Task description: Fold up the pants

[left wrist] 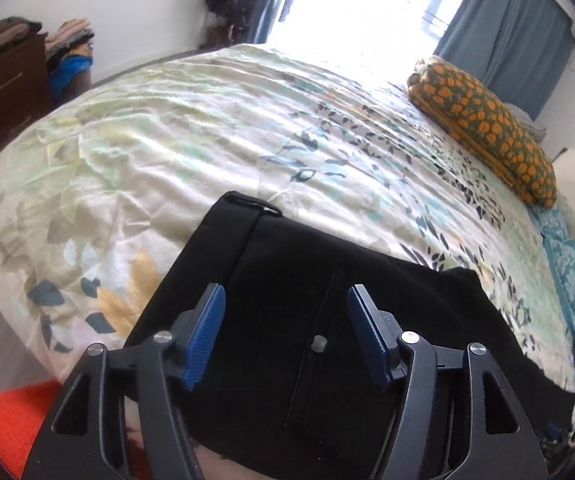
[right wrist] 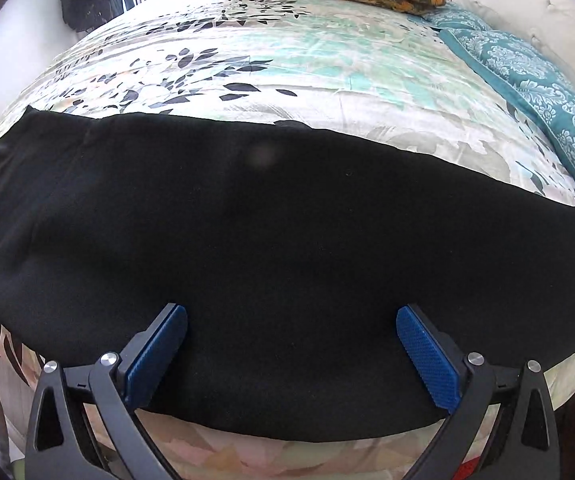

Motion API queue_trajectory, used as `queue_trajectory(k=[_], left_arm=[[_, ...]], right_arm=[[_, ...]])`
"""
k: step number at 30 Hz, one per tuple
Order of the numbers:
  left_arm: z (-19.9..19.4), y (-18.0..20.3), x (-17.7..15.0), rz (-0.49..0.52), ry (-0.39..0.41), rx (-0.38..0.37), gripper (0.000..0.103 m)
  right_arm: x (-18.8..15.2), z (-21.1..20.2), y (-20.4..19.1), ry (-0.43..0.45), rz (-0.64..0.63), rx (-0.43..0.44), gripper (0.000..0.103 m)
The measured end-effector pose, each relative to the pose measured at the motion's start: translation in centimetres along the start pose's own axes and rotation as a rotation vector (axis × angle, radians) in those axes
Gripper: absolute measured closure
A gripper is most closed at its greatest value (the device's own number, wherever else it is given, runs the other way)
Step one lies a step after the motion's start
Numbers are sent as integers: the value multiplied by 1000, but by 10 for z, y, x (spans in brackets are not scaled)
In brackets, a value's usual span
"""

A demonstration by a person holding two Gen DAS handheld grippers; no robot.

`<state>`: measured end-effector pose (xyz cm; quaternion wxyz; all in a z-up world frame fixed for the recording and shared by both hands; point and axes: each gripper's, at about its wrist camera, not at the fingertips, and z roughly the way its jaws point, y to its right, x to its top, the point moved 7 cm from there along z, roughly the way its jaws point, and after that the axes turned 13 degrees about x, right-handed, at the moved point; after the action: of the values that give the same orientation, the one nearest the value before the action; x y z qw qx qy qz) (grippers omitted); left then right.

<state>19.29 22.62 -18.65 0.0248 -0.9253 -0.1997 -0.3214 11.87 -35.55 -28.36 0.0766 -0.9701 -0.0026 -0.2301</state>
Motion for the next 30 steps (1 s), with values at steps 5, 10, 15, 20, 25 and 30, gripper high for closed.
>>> queue_trajectory(k=[5,10,15,20,25,30], left_arm=[[8,96,-12,317,8,-95,37],[66,116,-14,397,-110,113,37],[68,113,-16,414,-72,147,37],[36,103,-27,338,-90,114,38],[-6,118,-69,361,-113,-11,35],[-4,132,-104,543,-116,105,33]], right_arm=[[1,1,-1,3,7,-6,0],[1,0,-1,18,10,-10,0],[0,0,0,33,4,-4,0],[2,1,0,34,10,-5,0],[4,3,0,38,24,-14,0],[9,-6,-1,44,42,-10,0]])
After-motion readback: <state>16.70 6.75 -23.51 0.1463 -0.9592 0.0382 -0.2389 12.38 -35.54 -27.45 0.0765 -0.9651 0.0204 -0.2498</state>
